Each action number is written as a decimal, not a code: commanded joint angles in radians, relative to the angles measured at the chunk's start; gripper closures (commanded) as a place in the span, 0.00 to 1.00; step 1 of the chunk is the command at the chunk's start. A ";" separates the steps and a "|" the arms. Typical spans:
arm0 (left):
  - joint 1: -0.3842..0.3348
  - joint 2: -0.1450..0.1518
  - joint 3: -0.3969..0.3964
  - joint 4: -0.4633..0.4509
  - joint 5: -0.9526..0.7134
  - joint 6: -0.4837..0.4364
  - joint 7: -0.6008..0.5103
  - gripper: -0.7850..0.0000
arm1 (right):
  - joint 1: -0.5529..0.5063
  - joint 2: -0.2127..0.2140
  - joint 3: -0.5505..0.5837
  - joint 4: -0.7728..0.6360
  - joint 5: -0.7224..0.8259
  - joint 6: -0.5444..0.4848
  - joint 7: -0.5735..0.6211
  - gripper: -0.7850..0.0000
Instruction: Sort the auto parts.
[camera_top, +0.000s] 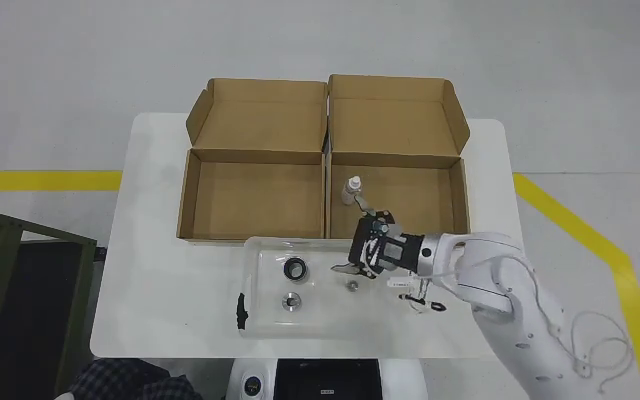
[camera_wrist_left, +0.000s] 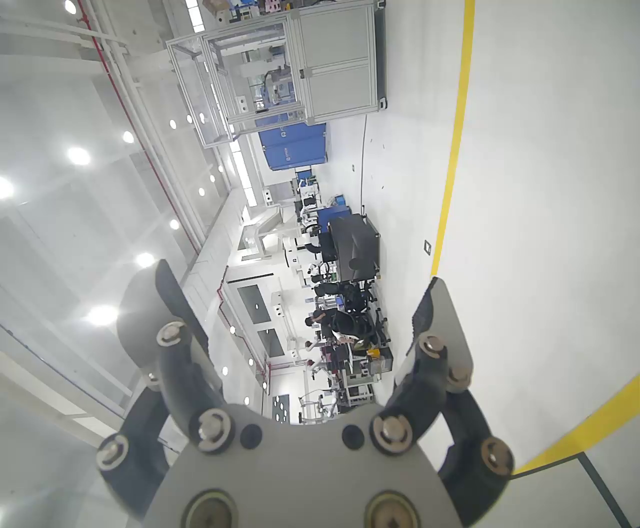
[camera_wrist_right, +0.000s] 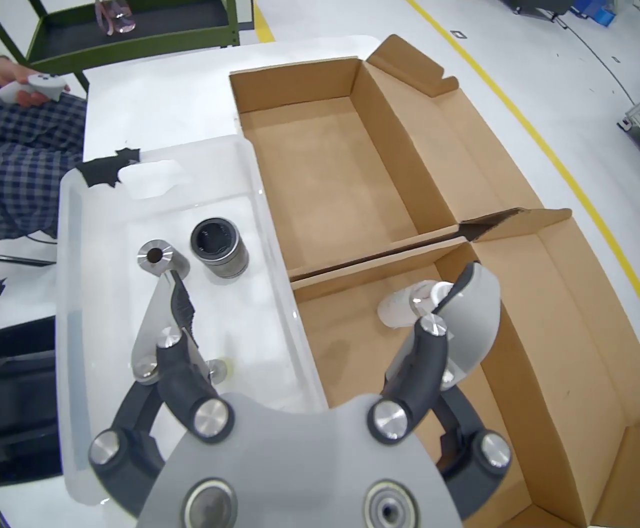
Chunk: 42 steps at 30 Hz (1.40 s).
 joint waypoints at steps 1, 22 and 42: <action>0.000 0.000 0.000 0.000 0.000 0.000 0.000 0.00 | -0.017 0.005 -0.013 -0.028 -0.016 -0.019 0.045 0.00; 0.000 0.000 0.000 0.000 0.000 0.000 0.000 0.00 | -0.071 0.027 -0.134 -0.084 -0.129 -0.038 0.219 0.00; 0.000 0.000 0.000 0.000 0.000 0.000 0.000 0.00 | -0.023 0.025 -0.252 -0.049 -0.232 -0.005 0.361 0.00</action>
